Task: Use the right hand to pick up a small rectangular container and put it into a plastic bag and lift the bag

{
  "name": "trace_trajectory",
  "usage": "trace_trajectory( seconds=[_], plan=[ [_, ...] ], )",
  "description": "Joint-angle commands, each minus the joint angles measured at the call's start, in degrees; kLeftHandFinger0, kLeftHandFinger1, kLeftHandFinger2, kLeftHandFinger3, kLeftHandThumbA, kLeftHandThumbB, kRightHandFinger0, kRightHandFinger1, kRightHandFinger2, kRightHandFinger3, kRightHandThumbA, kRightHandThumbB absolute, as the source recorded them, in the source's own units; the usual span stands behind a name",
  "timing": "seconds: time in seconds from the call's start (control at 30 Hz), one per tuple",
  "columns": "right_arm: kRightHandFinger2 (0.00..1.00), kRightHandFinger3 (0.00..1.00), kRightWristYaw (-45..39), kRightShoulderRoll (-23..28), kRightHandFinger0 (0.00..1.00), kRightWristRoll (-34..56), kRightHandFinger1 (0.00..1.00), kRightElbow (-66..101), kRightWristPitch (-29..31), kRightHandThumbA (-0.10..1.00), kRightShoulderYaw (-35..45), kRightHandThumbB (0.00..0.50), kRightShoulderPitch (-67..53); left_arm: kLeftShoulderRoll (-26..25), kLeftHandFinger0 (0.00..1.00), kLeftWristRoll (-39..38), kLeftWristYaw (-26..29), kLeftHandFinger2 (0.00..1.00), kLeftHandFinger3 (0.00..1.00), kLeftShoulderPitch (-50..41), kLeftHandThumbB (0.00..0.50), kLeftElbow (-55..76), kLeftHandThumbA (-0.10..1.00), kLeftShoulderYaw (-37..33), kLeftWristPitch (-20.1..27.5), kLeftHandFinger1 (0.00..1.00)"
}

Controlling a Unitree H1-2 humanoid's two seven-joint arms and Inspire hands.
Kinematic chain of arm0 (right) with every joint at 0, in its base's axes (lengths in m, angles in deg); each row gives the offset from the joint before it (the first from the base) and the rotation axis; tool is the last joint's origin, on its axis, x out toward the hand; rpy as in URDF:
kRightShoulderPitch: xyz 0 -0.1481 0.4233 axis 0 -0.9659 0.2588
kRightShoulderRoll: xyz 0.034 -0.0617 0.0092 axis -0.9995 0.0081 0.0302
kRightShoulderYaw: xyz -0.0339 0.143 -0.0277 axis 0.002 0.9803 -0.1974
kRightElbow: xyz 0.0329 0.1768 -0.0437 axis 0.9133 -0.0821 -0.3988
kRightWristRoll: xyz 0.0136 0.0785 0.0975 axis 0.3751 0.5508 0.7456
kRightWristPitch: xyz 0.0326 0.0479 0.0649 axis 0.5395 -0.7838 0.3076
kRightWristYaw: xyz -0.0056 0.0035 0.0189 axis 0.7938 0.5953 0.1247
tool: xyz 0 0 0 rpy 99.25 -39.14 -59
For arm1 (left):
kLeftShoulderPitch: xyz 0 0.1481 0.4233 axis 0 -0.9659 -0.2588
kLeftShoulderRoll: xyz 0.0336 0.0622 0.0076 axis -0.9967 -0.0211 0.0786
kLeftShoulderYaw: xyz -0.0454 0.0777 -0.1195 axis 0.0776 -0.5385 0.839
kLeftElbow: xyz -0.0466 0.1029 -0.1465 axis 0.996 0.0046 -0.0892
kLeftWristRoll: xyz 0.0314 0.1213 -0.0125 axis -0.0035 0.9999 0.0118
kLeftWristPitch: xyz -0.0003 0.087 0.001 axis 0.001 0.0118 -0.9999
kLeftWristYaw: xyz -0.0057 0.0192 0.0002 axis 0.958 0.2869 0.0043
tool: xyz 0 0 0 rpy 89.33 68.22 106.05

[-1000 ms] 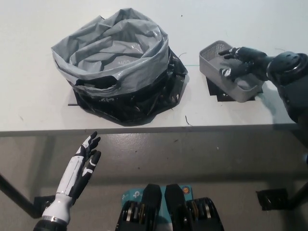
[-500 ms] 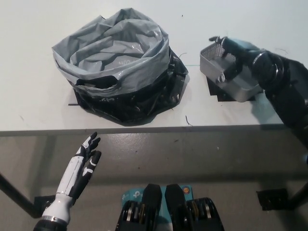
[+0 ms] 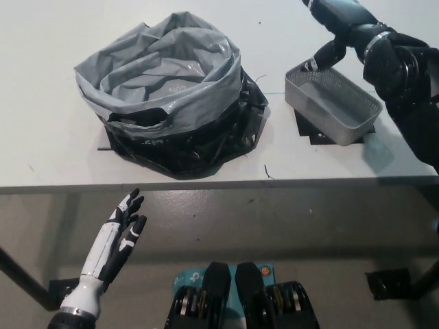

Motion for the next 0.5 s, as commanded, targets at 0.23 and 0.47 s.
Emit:
trace_trajectory(
  seconds=[0.23,0.47],
  plan=[
    [1.00,1.00,0.70,-1.28,1.00,-1.81,1.00,-6.58,-7.54,1.00,1.00,0.500,1.92,-0.75,1.00,-0.62,-0.34,1.00,1.00,-1.51,0.188,2.32,0.89,0.21,1.06,1.00],
    [1.00,1.00,2.21,-4.38,1.00,1.80,1.00,-18.65,-9.33,1.00,3.73,0.500,2.89,-0.58,1.00,-0.75,-0.25,1.00,1.00,-1.54,0.196,2.59,0.85,0.32,0.65,1.00]
  ],
)
